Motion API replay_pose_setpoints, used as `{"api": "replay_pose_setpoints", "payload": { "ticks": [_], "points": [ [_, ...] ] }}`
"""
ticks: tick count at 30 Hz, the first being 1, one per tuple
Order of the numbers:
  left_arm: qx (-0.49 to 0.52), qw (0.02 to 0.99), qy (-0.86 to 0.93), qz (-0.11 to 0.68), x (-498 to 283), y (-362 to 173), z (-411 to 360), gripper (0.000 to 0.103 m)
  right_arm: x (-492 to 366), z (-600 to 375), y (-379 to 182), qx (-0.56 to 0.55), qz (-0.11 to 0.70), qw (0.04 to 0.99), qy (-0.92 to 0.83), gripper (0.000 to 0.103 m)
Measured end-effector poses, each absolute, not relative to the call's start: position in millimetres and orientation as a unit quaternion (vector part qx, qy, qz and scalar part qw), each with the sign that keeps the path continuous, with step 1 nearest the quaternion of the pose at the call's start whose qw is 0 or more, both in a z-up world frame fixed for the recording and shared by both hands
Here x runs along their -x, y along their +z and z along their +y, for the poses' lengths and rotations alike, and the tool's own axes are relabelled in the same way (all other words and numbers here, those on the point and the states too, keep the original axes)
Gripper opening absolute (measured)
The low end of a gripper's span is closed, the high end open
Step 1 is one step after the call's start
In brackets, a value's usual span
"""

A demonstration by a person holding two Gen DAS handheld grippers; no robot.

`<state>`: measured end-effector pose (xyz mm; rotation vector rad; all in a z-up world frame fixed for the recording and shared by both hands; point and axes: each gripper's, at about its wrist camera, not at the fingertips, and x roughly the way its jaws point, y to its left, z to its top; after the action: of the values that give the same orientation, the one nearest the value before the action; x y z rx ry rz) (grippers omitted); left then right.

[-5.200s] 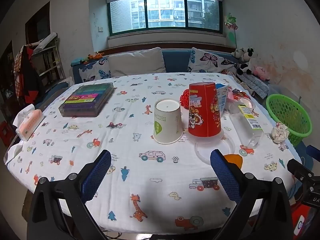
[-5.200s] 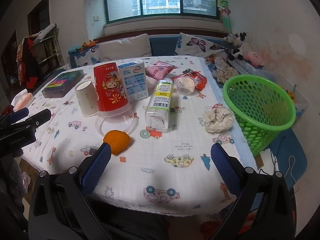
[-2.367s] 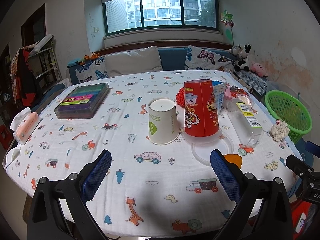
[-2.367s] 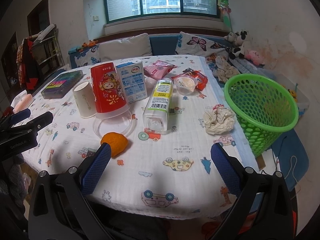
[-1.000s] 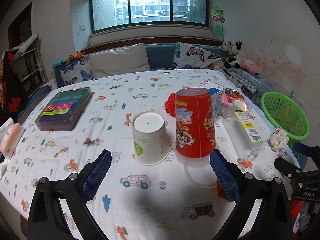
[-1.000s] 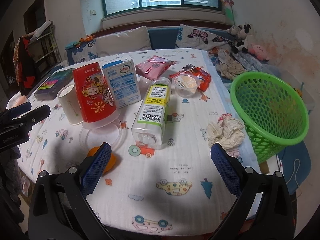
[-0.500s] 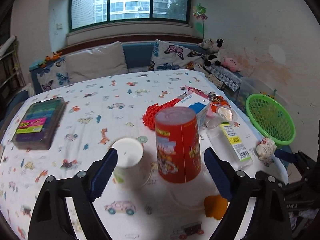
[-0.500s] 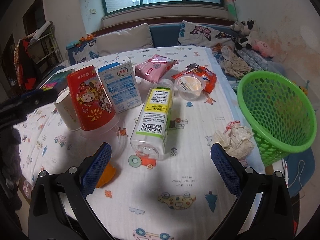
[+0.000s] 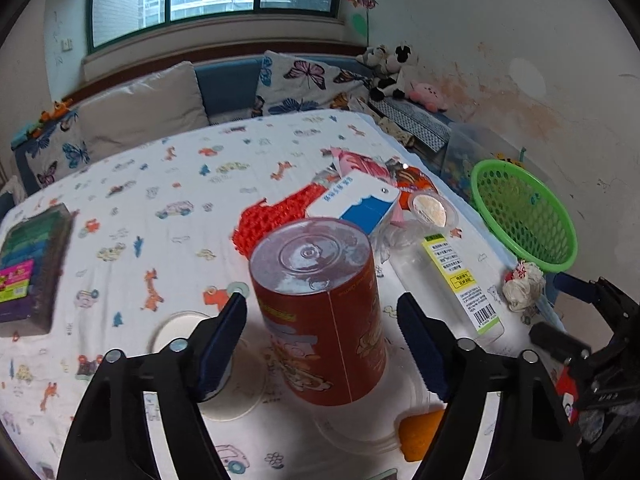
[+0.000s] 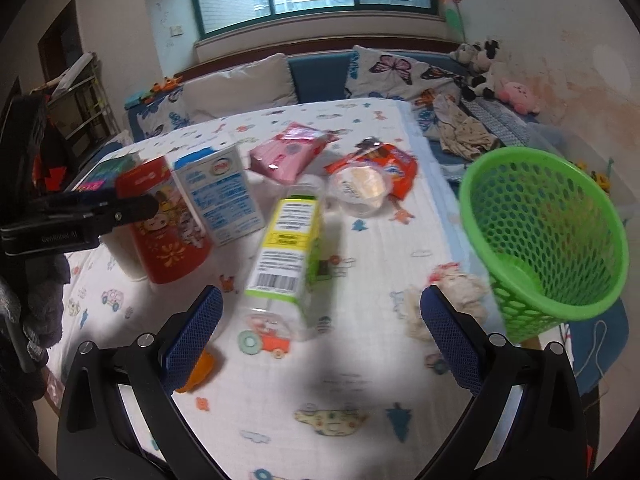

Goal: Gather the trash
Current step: 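Grasp the crumpled white tissue with the right tool while the left tool grasps the red cartoon cup, then drop the tissue into the green basket with the right tool while the left tool carries the red cup over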

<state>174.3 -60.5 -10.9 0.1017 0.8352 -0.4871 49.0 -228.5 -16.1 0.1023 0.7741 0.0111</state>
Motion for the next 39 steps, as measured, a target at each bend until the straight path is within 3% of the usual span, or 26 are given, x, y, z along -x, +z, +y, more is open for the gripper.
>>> {"api": "replay_pose_setpoints", "payload": {
  "ticks": [9,25,31,35,39],
  "points": [
    [-0.058,0.877,-0.248,0.408,-178,-23,-70,0.065,-43,-260,-29,-0.066,0.393,0.917,-0.026,0.094],
    [-0.038,0.88,-0.261,0.395,-155,-4,-62,0.064,-63,-297,-55,-0.083,0.418,0.902,-0.069,0.083],
    [-0.039,0.886,-0.272,0.375,-139,20,-60,0.064,-71,-307,-69,-0.105,0.428,0.896,-0.06,0.074],
    [-0.038,0.886,-0.286,0.363,-134,39,-69,0.064,-68,-306,-66,-0.118,0.423,0.897,-0.041,0.059],
    [-0.045,0.884,-0.301,0.354,-135,50,-90,0.064,-62,-308,-61,-0.124,0.418,0.899,-0.033,0.056]
  ]
}}
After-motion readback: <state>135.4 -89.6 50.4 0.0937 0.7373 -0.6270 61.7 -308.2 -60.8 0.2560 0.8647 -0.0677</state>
